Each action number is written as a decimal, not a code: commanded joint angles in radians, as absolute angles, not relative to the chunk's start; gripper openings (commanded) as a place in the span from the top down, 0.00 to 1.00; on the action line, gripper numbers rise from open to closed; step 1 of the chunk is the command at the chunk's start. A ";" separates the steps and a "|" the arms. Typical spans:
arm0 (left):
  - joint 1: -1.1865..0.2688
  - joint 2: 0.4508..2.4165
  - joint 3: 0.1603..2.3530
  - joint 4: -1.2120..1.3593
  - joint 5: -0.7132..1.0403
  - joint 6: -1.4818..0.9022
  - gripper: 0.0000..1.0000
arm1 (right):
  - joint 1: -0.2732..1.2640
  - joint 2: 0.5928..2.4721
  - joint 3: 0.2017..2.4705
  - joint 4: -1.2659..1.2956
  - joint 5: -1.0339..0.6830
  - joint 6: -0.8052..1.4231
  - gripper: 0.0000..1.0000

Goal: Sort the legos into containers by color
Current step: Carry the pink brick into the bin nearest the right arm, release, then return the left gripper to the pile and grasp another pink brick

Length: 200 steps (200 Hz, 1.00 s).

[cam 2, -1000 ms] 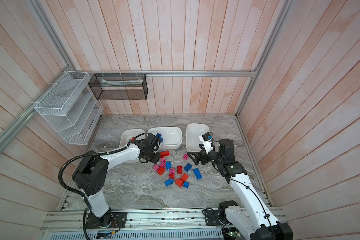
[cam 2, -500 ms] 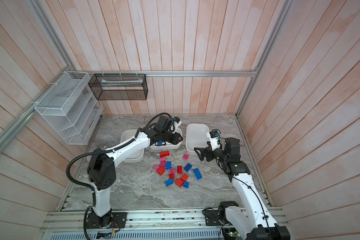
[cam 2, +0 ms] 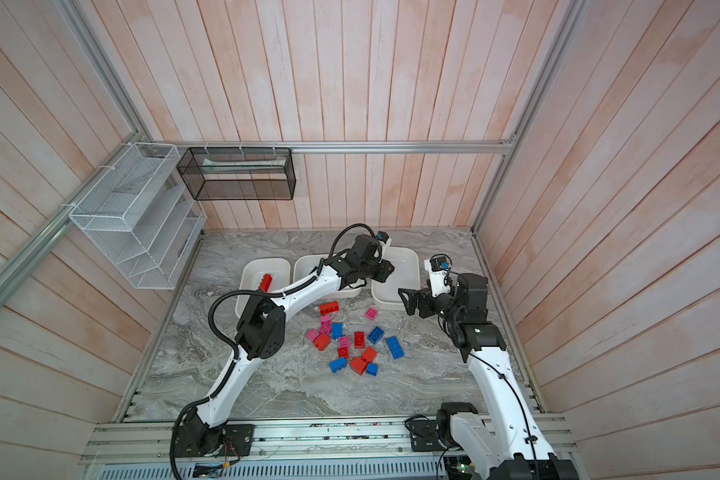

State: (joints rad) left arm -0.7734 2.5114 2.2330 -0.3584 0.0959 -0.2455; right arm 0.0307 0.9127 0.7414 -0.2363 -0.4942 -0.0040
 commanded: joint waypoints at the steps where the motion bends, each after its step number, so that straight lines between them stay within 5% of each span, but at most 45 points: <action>1: -0.784 2.528 2.255 -0.325 0.057 -0.212 0.56 | 0.026 0.886 0.769 -0.285 -0.478 -0.006 0.02; 60: -0.790 2.206 1.972 -0.366 0.078 -0.204 0.36 | 0.028 0.850 0.749 -0.318 -0.539 -0.012 0.02; 129: -0.800 1.674 1.317 -0.530 0.082 -0.262 0.36 | 0.032 0.843 0.749 -0.313 -0.620 -0.029 0.02; 200: -0.674 1.500 0.997 -0.610 -0.050 -0.292 0.44 | 0.045 0.853 0.738 -0.292 -0.641 -0.038 0.02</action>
